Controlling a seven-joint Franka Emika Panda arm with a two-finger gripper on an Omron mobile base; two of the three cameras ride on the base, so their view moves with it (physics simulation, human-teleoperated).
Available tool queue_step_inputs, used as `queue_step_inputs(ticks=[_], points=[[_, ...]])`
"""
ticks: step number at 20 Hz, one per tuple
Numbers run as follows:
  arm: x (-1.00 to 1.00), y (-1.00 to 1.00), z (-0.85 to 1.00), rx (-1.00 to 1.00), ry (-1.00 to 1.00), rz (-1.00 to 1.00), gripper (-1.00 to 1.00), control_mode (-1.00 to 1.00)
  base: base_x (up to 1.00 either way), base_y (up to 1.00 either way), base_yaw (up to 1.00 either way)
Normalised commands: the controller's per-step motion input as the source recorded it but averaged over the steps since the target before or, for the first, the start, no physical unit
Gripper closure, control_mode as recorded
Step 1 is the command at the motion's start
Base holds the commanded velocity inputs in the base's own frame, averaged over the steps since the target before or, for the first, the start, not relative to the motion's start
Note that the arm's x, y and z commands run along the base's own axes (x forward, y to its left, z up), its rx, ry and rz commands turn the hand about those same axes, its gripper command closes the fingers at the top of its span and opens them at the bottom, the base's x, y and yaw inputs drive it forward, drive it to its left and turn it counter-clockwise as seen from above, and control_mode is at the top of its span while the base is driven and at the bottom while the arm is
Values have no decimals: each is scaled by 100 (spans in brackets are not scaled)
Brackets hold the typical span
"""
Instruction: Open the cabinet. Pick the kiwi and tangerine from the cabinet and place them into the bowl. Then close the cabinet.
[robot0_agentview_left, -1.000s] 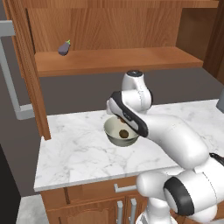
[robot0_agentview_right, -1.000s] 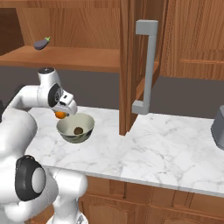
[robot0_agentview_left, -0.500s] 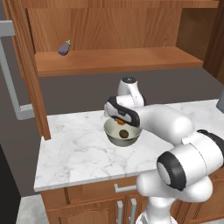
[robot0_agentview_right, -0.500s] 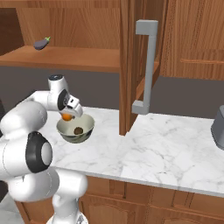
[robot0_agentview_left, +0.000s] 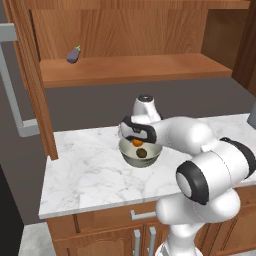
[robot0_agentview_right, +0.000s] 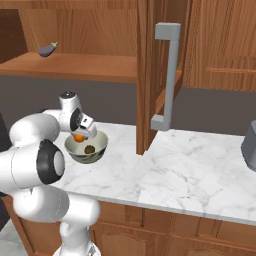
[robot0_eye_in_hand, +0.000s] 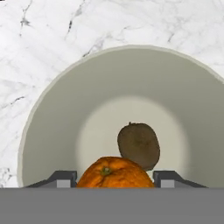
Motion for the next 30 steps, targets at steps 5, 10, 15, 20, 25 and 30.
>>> queue_step_inputs(ticks=[5,10,15,20,25,30], points=[[19,0,-20,0,-4,1,100,-100,0,0,0],[20,0,-25,0,-7,0,100,-100,0,0,0],[16,0,-18,0,-8,0,-100,-100,0,0,0],[6,0,-6,0,-4,0,-100,-100,0,0,0],[0,0,1,0,0,0,-100,-100,0,0,0],[0,0,29,0,-5,0,-100,-100,0,0,0]])
